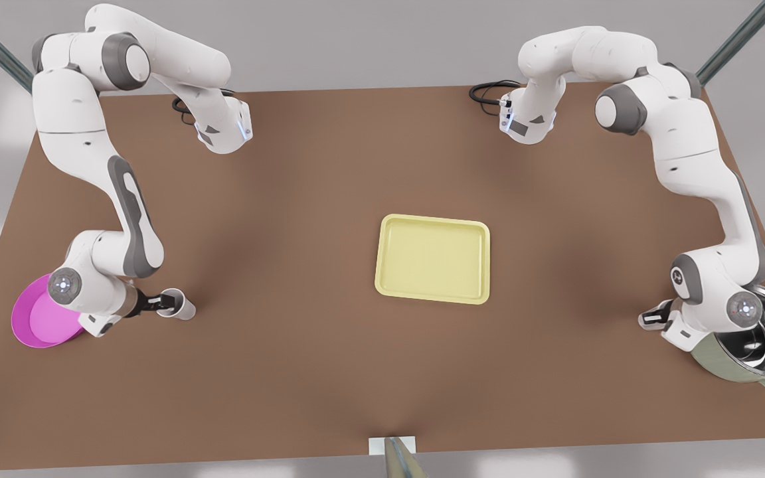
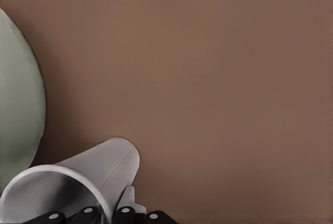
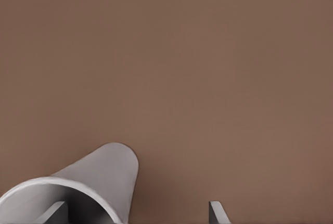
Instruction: Use both arms to respectively pick up the white IKEA cups from the middle-left and middle-right positions, then place the white IKEA cups onto the middle-middle tray, ensuring that the cups remain upright and do not tip over
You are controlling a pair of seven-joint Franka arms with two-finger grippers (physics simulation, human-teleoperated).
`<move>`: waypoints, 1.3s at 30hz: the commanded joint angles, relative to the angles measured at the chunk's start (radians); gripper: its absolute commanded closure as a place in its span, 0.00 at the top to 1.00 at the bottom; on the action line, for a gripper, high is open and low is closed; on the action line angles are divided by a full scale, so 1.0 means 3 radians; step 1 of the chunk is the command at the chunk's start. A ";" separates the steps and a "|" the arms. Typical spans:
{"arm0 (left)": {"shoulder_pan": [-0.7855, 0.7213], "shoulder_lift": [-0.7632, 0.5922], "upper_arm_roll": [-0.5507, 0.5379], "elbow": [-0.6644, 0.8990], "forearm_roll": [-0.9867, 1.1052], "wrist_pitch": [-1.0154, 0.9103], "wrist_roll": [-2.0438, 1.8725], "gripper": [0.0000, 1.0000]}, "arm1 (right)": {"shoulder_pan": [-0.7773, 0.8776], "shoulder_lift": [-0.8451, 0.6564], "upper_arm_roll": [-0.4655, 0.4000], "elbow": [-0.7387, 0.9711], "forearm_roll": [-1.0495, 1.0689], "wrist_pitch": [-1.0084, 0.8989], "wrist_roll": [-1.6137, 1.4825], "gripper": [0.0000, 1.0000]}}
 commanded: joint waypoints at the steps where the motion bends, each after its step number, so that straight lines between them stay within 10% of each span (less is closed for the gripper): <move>1: -0.0028 -0.0070 -0.0001 -0.0013 0.0107 0.0013 -0.0022 0.26 | -0.0001 0.0029 0.0000 0.0000 0.0009 0.0070 -0.0062 1.00; 6: -0.0391 -0.0178 -0.0011 0.0008 0.0143 -0.0320 -0.0483 0.21 | -0.0027 0.0122 0.0000 0.0000 0.0009 0.0136 -0.0077 0.97; 12: -0.0846 -0.0408 -0.0644 0.0028 0.0138 -0.0591 -0.1761 0.21 | 0.0265 0.0040 0.0005 0.0057 -0.0026 0.0080 -0.0031 0.21; 15: -0.1036 -0.0438 -0.1202 0.0003 0.0225 -0.0386 -0.2666 0.21 | 0.0275 0.0035 0.0005 0.0072 -0.0042 0.0085 -0.0047 0.21; 22: -0.0974 -0.1517 -0.1351 -0.2114 0.0148 0.1173 -0.2682 0.21 | 0.1001 0.0004 0.0164 0.0522 -0.0021 0.0100 -0.0077 0.21; 36: -0.1245 -0.1390 -0.1438 -0.2580 0.0122 0.1547 -0.2748 0.21 | 0.1840 0.0346 0.0972 0.0778 0.0152 0.0305 -0.0031 0.21; 39: -0.1266 -0.1364 -0.1432 -0.2575 0.0128 0.1547 -0.2764 0.52 | 0.2034 0.0525 0.0972 0.0885 0.0152 0.0371 -0.0037 0.21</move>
